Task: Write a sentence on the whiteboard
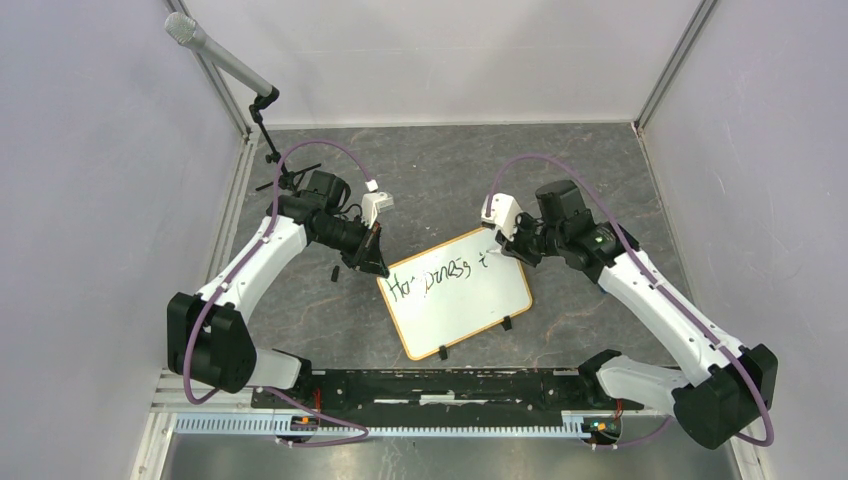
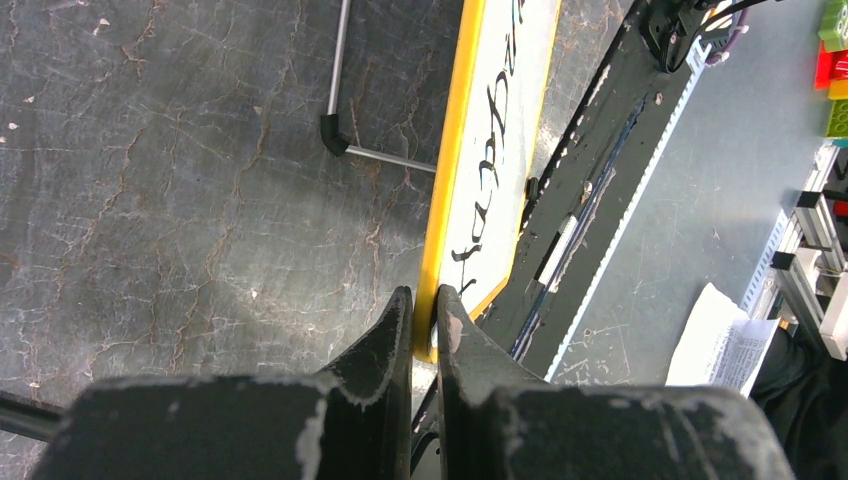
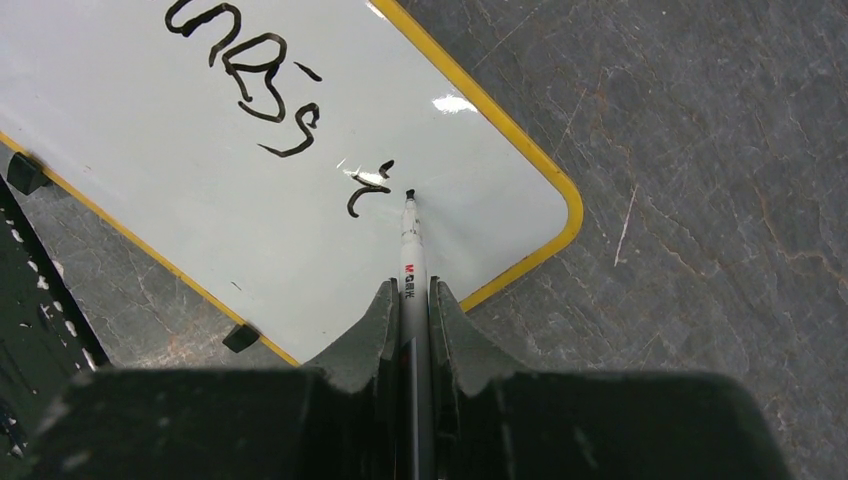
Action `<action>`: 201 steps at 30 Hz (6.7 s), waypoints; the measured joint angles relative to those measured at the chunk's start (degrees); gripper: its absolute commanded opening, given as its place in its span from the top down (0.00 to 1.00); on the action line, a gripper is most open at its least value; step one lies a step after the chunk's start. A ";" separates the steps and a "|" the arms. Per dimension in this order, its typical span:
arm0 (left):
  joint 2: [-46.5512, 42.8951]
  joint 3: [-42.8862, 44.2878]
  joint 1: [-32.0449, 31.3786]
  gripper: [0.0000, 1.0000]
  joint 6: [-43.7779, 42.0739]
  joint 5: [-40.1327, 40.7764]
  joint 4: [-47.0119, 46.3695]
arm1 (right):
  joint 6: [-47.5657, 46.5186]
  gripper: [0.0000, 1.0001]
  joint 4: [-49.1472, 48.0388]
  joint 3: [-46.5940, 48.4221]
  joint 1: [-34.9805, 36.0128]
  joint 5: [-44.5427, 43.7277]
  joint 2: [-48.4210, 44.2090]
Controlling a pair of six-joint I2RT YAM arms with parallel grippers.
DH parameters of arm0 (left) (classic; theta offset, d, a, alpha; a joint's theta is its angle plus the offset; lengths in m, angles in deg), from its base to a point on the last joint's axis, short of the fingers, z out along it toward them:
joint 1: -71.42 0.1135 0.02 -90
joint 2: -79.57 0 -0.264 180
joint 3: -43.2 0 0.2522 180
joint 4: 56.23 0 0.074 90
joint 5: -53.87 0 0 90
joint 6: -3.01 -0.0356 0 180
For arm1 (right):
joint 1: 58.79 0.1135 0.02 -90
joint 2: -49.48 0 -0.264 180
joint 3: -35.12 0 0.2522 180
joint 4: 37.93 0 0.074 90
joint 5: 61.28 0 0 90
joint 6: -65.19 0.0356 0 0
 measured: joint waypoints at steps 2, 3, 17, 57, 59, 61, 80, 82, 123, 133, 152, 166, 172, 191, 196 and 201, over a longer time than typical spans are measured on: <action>0.00 0.00 0.00 0.98 0.02 0.02 0.00 | 0.00 1.00 0.02 -0.02 0.00 0.00 0.02; 0.00 0.00 0.00 0.98 0.00 0.02 0.00 | 0.00 1.00 -0.02 -0.15 0.00 0.02 0.00; 0.02 0.00 0.00 0.98 0.00 0.02 -0.02 | 0.00 1.00 0.74 -2.56 0.00 1.05 -1.38; 0.24 -0.04 0.00 0.98 0.00 0.04 -0.07 | -0.44 1.00 0.94 -0.24 -2.38 -1.03 -0.09; 0.24 -0.04 0.00 0.98 0.00 0.04 -0.04 | -0.83 1.00 1.33 -1.01 -2.56 -0.79 -0.57; 0.24 -0.04 0.00 0.98 0.00 0.04 -0.04 | -1.16 1.00 2.01 -1.53 -2.64 -0.17 -0.85; 1.95 0.07 -1.44 0.69 0.02 -0.11 0.81 | -3.15 1.00 8.46 1.84 5.97 10.05 -0.09; 2.84 0.07 -2.03 0.66 0.04 -0.20 1.11 | -2.67 1.00 7.17 1.33 9.11 10.60 -0.13; 6.58 1.51 -3.61 0.98 0.09 -5.14 1.20 | 4.39 1.00 -15.43 -15.30 28.85 9.92 -1.66; 6.58 1.51 -3.61 0.98 0.09 -5.09 1.09 | 6.95 1.00 -21.09 -14.21 32.30 1.18 0.94; 6.58 1.46 -3.61 0.98 0.09 -5.03 1.03 | 6.78 1.00 -24.04 -14.10 36.87 -9.33 1.62; 6.56 1.33 -3.61 0.98 0.09 -4.98 0.85 | 6.43 1.00 -24.39 -14.14 37.53 -10.64 2.51; 6.47 1.22 -3.61 0.98 0.09 -4.98 0.66 | 5.64 1.00 -24.06 -14.99 38.27 -10.34 2.60; 5.86 0.81 -3.61 0.97 0.13 -4.94 0.42 | 3.43 1.00 -18.51 -15.80 39.45 -11.63 1.51; 5.79 0.76 -3.61 0.98 0.13 -4.94 0.39 | 3.43 1.00 -17.38 -13.77 39.32 -12.31 0.13; 5.66 0.70 -3.61 0.98 0.15 -4.92 0.37 | 3.50 1.00 -17.38 -13.44 39.32 -13.77 -0.07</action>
